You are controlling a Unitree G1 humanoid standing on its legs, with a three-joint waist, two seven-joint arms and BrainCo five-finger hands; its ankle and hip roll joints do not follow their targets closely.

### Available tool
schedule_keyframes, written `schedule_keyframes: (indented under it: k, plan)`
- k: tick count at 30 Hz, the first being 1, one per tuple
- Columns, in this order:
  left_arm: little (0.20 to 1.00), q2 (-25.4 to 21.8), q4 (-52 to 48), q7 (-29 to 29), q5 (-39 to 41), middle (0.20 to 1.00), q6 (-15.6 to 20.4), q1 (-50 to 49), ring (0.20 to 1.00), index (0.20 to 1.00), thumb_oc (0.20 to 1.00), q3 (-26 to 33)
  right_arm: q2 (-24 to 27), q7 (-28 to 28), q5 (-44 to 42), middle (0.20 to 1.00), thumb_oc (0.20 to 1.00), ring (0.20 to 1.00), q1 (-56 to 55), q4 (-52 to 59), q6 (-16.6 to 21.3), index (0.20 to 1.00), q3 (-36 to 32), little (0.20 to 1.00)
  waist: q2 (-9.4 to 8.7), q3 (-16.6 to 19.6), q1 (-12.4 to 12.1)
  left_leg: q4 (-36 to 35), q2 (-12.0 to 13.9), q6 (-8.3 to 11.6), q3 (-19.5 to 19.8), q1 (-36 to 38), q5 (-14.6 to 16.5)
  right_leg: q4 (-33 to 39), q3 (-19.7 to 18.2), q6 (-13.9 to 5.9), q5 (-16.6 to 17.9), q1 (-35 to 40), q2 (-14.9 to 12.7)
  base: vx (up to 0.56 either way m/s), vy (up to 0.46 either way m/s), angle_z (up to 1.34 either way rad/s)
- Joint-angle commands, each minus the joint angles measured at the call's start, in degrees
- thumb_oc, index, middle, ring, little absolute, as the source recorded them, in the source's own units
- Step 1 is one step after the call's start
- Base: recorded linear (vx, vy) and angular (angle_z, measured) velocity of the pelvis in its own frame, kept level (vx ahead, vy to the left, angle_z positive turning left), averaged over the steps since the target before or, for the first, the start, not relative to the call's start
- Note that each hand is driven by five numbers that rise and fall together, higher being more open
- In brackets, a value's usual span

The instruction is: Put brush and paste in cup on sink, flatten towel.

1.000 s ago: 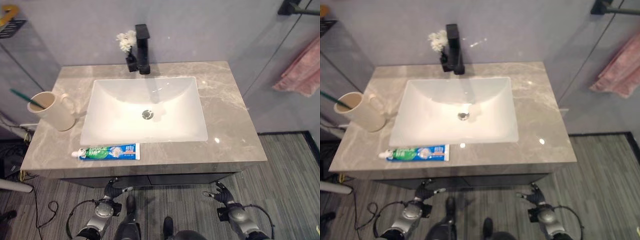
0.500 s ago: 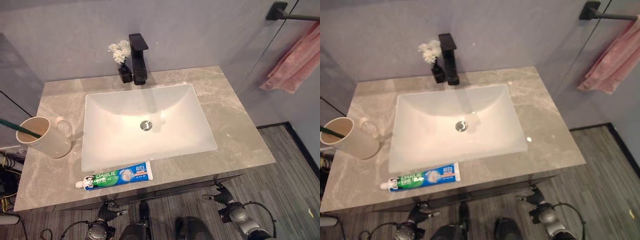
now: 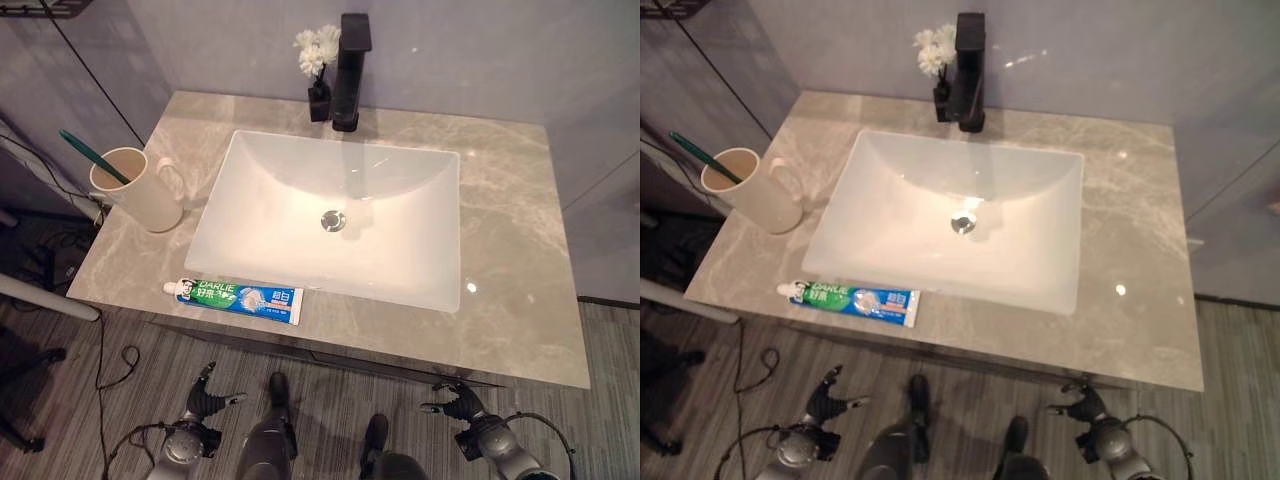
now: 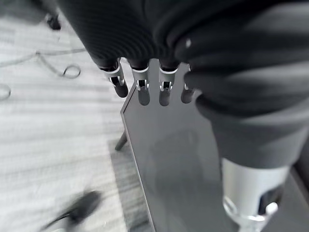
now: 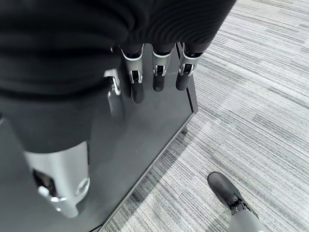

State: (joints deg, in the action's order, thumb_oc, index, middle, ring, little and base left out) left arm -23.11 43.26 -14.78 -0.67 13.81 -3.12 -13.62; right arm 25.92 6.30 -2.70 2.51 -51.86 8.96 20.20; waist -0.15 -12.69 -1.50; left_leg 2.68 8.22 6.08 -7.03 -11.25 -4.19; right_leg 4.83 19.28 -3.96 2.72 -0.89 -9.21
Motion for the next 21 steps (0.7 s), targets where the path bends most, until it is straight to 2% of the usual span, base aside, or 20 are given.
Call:
schedule_keyframes:
  k: [1, 4, 5, 9, 13, 15, 17, 18, 20, 21]
  plan:
    - [1.000, -7.1, -6.5, -1.0, -3.7, 1.000, 3.7, 0.5, 1.000, 1.000, 1.000, 2.1, 1.2, 1.5, -3.3, 1.000, 1.000, 1.000, 3.3, 2.8, 4.0, 1.000, -3.9, 1.000, 0.30, 1.2, -1.0, -3.7, 1.1, 1.45, 2.1, 3.1, -2.1, -6.4, -2.6, -5.38, -0.1, -3.2, -2.7, 0.03, 0.097, -0.01]
    - [1.000, -11.7, -10.4, -1.3, -7.2, 1.000, 4.9, -2.1, 1.000, 1.000, 1.000, 3.1, 0.4, 1.5, -3.8, 1.000, 1.000, 1.000, 1.6, 1.8, 4.6, 1.000, -5.2, 1.000, 1.16, 2.3, -1.4, -6.8, -0.5, 0.72, 3.2, 4.6, -2.5, -6.1, -2.2, -6.00, 0.5, -2.4, -4.0, 0.05, 0.136, 0.22]
    - [1.000, -15.0, -14.9, -1.3, -8.9, 1.000, 6.2, -4.1, 1.000, 1.000, 1.000, 4.6, 0.1, 1.3, -4.1, 1.000, 1.000, 1.000, 0.9, 1.5, 4.8, 1.000, -6.3, 1.000, 1.66, 2.6, -1.7, -7.1, -1.1, 0.58, 3.0, 5.3, -1.9, -5.7, -2.1, -6.46, 0.9, -1.7, -4.8, 0.06, 0.142, 0.20]
    - [1.000, -22.2, -22.8, -2.7, -10.5, 1.000, 8.5, -7.7, 1.000, 1.000, 1.000, 8.9, -1.0, 0.6, -4.0, 1.000, 1.000, 1.000, 0.6, 1.2, 5.4, 1.000, -5.8, 1.000, 1.99, 3.8, -2.4, -7.7, -2.5, 0.07, 2.2, 6.4, -1.3, -4.5, -2.8, -7.55, 2.2, -1.4, -6.3, 0.05, 0.121, -0.02]
    - [1.000, -29.4, -33.8, -3.3, -10.1, 1.000, 10.3, -9.9, 1.000, 1.000, 1.000, 14.2, -1.4, -0.1, -3.0, 1.000, 1.000, 1.000, 0.5, 1.2, 5.0, 1.000, -4.4, 1.000, 2.05, 4.4, -3.0, -7.7, -3.0, -0.10, 1.1, 7.0, -0.4, -4.1, -3.5, -8.42, 3.5, -1.6, -7.2, 0.02, 0.075, -0.07]
    - [1.000, -35.2, -40.8, -2.6, -10.0, 1.000, 11.8, -12.4, 1.000, 1.000, 1.000, 17.8, -1.1, -0.7, -2.6, 1.000, 1.000, 1.000, 0.1, 0.6, 4.5, 1.000, -4.4, 1.000, 2.35, 4.6, -3.1, -7.7, -3.1, -0.25, 0.9, 7.7, -0.1, -3.8, -4.0, -8.78, 4.0, -1.5, -7.4, 0.01, 0.049, -0.16]
    - [1.000, -35.2, -41.2, -2.4, -9.9, 1.000, 11.7, -13.1, 1.000, 1.000, 1.000, 18.4, -1.3, -0.8, -2.6, 1.000, 1.000, 1.000, 0.1, 0.7, 4.4, 1.000, -4.2, 1.000, 2.20, 4.6, -3.1, -7.7, -3.1, -0.25, 0.8, 7.8, 0.0, -3.8, -4.1, -8.79, 4.0, -1.4, -7.4, 0.01, 0.018, -0.08]
    - [1.000, -39.1, -46.7, -1.1, -8.4, 1.000, 13.0, -15.8, 1.000, 1.000, 1.000, 22.3, -0.6, -1.3, -1.9, 1.000, 1.000, 1.000, -0.8, 0.5, 4.2, 1.000, -4.4, 1.000, 2.49, 4.8, -3.2, -7.7, -3.1, -0.32, 0.4, 8.2, 0.3, -3.4, -4.8, -9.09, 4.4, -1.5, -7.3, 0.02, 0.030, -0.04]
    - [1.000, -39.6, -47.9, -0.5, -7.6, 1.000, 13.1, -17.7, 1.000, 1.000, 1.000, 24.3, -0.8, -1.4, -1.7, 1.000, 1.000, 1.000, -1.0, 0.5, 4.0, 1.000, -4.1, 1.000, 2.39, 5.0, -3.1, -7.7, -3.1, -0.30, 0.0, 8.4, 0.4, -3.2, -5.1, -9.14, 4.5, -1.5, -7.3, 0.02, 0.030, -0.13]
    - [1.000, -41.6, -49.6, 0.3, -6.6, 1.000, 13.9, -18.6, 1.000, 1.000, 1.000, 25.5, -0.3, -1.6, -1.3, 1.000, 1.000, 1.000, -1.5, 0.7, 3.8, 1.000, -4.4, 1.000, 2.74, 5.0, -2.9, -7.7, -3.1, -0.34, -0.2, 8.7, 0.5, -2.9, -5.3, -9.30, 4.5, -1.4, -7.5, 0.02, 0.027, -0.24]
